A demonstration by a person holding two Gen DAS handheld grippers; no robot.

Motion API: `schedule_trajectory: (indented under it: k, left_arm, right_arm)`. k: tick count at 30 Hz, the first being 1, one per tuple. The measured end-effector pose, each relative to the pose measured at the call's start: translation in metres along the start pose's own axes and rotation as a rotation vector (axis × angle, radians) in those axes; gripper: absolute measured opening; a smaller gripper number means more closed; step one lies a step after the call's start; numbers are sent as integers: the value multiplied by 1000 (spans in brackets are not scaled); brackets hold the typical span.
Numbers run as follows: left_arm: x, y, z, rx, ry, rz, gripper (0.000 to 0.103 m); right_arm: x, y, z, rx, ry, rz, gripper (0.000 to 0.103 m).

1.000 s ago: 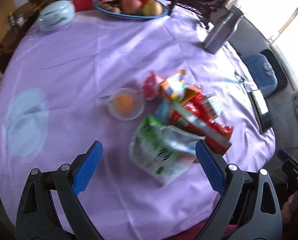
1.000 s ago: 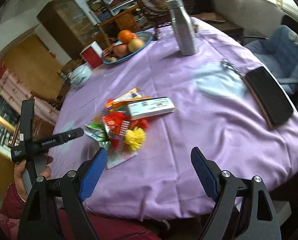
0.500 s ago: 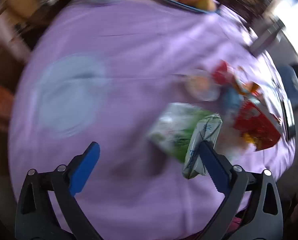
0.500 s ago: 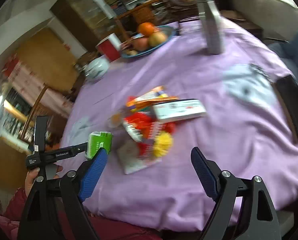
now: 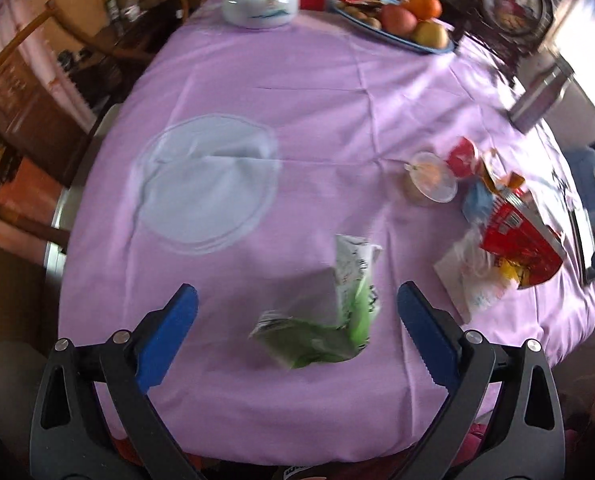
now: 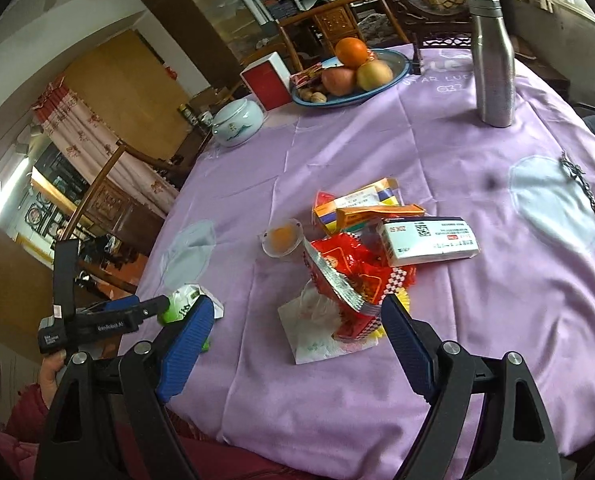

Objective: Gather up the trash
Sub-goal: 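Grasp the green drink carton with the left tool, then lift the green carton with left tool while right tool grasps the red snack bag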

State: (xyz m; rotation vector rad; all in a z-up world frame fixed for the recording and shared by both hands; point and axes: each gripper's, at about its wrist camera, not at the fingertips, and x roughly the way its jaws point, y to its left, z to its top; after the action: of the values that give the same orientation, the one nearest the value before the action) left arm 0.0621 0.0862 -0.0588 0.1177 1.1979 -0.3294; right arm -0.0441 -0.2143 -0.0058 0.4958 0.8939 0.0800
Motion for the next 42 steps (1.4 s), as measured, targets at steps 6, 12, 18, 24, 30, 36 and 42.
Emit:
schedule_trajectory:
  k: [6, 12, 18, 24, 30, 36, 42]
  left_arm:
    - [13, 0, -3, 9, 47, -11, 96]
    - [27, -2, -7, 2, 95, -50, 96]
    - [26, 3, -13, 2, 112, -35, 96]
    - [35, 12, -20, -63, 152, -68, 96]
    - [42, 2, -11, -70, 108, -152, 69]
    - [9, -3, 3, -2, -18, -115, 67]
    - [-3, 8, 9, -55, -26, -144, 67]
  right_arm:
    - [-3, -6, -5, 37, -8, -17, 84]
    - [-2, -3, -8, 30, 2, -34, 84]
    - [-3, -3, -9, 38, 1, -46, 85]
    - [5, 2, -9, 17, 32, -34, 85]
    - [1, 5, -8, -6, 19, -60, 85]
    - [1, -2, -7, 15, 0, -91, 85]
    - [14, -11, -6, 28, 10, -114, 84]
